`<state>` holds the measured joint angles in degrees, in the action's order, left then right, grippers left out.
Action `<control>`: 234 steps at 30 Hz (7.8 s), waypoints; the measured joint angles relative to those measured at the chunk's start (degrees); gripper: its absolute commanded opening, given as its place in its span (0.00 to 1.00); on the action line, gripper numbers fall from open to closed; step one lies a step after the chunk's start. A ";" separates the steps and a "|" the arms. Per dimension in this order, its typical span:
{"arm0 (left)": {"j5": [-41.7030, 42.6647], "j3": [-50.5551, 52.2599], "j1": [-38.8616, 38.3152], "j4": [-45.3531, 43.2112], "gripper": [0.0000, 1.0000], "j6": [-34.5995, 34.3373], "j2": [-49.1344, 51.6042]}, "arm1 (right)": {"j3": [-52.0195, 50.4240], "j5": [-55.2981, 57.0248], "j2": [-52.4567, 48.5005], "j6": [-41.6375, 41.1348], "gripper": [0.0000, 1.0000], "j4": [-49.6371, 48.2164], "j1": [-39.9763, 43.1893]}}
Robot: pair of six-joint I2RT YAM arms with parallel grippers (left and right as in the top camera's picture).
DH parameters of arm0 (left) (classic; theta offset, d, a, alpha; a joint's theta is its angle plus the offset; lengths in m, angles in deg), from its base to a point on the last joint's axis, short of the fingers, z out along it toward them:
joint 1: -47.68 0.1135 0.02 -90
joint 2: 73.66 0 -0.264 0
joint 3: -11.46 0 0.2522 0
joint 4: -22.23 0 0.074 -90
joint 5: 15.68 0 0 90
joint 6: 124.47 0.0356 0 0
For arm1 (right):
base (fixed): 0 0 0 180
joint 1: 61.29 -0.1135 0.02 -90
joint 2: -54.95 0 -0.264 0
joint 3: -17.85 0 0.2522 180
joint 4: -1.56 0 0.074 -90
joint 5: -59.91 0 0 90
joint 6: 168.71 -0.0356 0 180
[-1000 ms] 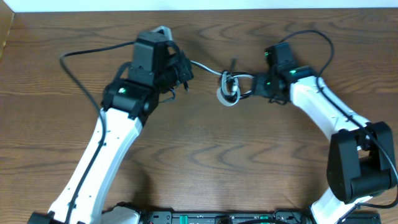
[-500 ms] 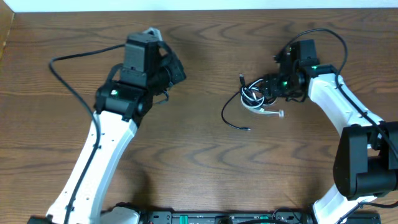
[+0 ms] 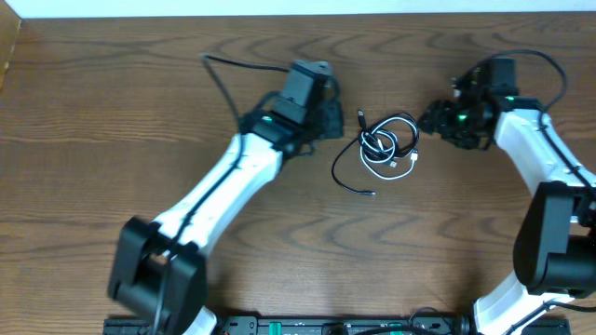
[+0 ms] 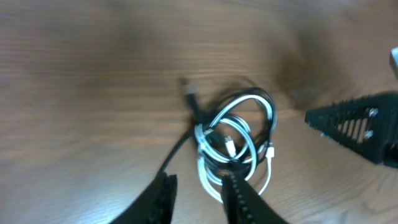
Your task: Untangle cables
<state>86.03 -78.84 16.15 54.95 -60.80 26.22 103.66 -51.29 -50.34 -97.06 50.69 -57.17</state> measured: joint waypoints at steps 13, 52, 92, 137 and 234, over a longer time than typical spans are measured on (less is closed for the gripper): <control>4.96 -0.07 -12.52 -16.13 0.48 21.57 16.74 | 0.20 -2.58 0.00 5.03 0.68 4.09 5.77; 9.40 -0.11 -6.14 -0.50 0.08 19.87 0.31 | 0.22 -24.94 0.02 14.29 0.61 -1.57 -0.39; 20.92 -0.20 5.55 -0.04 0.07 -8.63 -0.63 | 0.22 -23.69 -1.84 -33.70 0.26 -26.23 -14.69; 8.85 -0.22 5.51 8.50 0.08 11.34 -0.63 | 0.44 -13.62 1.53 0.79 0.74 -8.04 0.59; 30.75 -0.22 14.49 -8.55 0.07 -29.62 -0.63 | 2.36 -11.13 3.80 -11.43 0.62 -19.82 -23.04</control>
<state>116.78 -79.05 30.64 46.41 -90.41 25.59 106.02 -62.41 -46.54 -108.49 30.87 -80.21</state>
